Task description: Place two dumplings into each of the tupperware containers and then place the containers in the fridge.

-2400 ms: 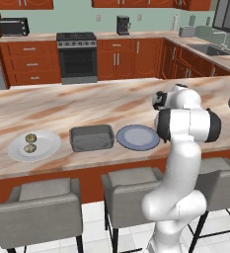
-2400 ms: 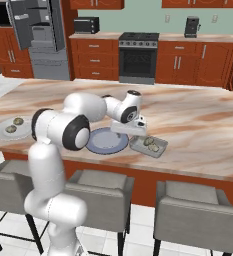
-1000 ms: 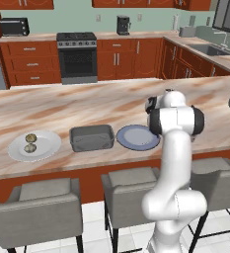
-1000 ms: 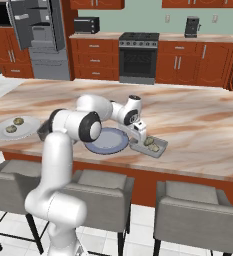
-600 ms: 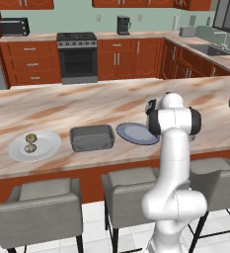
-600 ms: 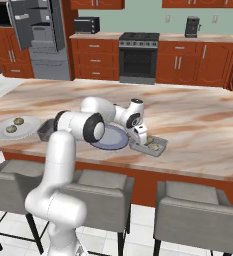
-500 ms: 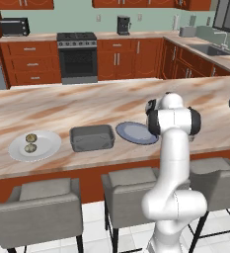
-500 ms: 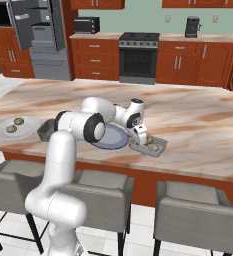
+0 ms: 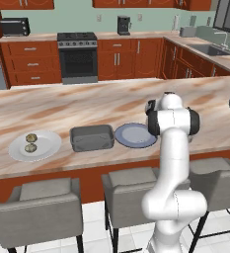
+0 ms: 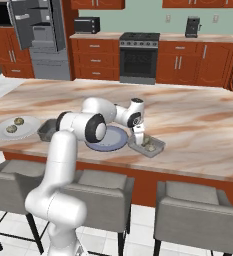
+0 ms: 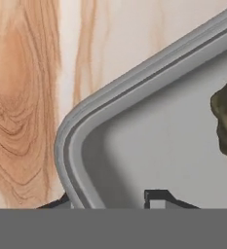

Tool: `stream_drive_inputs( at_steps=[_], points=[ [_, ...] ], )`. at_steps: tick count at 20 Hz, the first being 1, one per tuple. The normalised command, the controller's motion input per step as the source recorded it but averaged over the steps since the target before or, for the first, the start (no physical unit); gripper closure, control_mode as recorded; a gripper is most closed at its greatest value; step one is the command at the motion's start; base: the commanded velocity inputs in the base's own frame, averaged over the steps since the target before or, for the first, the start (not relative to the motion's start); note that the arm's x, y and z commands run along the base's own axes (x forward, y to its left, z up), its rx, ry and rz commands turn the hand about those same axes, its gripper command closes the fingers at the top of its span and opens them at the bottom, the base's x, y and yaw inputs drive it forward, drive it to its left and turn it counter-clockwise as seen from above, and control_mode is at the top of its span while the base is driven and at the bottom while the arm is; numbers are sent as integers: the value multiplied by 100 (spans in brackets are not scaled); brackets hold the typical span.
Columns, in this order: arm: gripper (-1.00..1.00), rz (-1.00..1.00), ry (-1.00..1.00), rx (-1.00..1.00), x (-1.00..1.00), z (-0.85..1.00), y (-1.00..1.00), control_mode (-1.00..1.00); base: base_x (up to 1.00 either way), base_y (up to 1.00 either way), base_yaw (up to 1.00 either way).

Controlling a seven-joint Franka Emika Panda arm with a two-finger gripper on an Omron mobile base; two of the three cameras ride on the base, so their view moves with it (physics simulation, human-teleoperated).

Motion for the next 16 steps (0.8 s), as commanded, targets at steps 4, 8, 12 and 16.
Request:
stream_drive_inputs(
  at_steps=[4,8,12,16],
  points=[
    [100,-9,0,0,-14,-4,-6,-100,0,0,0],
    [100,10,-3,-8,-36,0,0,-100,0,0,0],
    [100,42,0,-20,-41,2,-19,-100,0,0,0],
    [100,53,-10,-7,-38,11,-29,-100,0,0,0]
  ],
)
